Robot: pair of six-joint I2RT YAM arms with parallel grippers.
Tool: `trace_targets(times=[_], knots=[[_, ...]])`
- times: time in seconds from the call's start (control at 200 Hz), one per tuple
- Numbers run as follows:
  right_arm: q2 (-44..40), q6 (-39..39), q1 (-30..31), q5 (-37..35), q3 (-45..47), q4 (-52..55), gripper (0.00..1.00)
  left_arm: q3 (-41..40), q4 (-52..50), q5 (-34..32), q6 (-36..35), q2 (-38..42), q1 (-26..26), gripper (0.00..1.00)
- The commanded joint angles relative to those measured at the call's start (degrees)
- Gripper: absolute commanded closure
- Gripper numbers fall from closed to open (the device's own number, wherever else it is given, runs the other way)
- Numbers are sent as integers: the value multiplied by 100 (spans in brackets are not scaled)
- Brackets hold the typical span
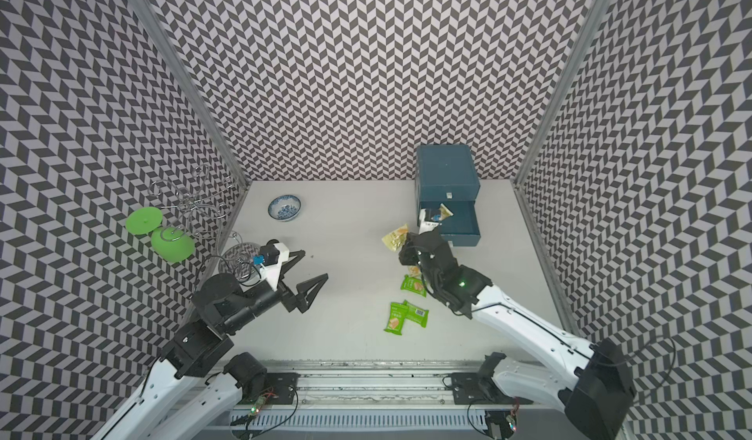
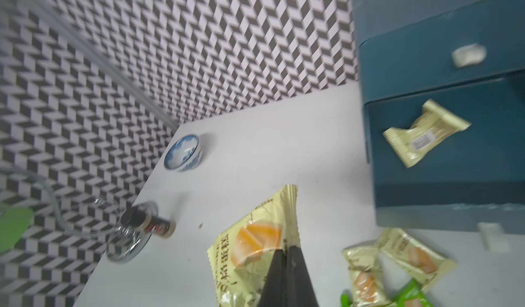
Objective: Place the cookies into the drawer by color
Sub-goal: Place the cookie in the drawer.
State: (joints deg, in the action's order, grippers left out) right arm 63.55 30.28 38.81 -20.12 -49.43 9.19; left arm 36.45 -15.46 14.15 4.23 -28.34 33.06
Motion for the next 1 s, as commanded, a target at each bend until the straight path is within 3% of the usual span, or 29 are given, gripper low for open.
trace_targets(times=[0.0,0.165,0.361,0.996], knots=[[-120,-264,-609,360,-192,-144,100,-29,184,255,-94,30,-31,0],[170,-394,-1486,789,-436,-283,100,-15,170,228,-94,-1,-39,0],[762,-332,-2096,1134,-692,-502,100,-7,149,198,-99,-13,-36,0],[2607,-330,-2654,1441,-1080,-939,100,-3,127,195,-133,-84,-80,0]])
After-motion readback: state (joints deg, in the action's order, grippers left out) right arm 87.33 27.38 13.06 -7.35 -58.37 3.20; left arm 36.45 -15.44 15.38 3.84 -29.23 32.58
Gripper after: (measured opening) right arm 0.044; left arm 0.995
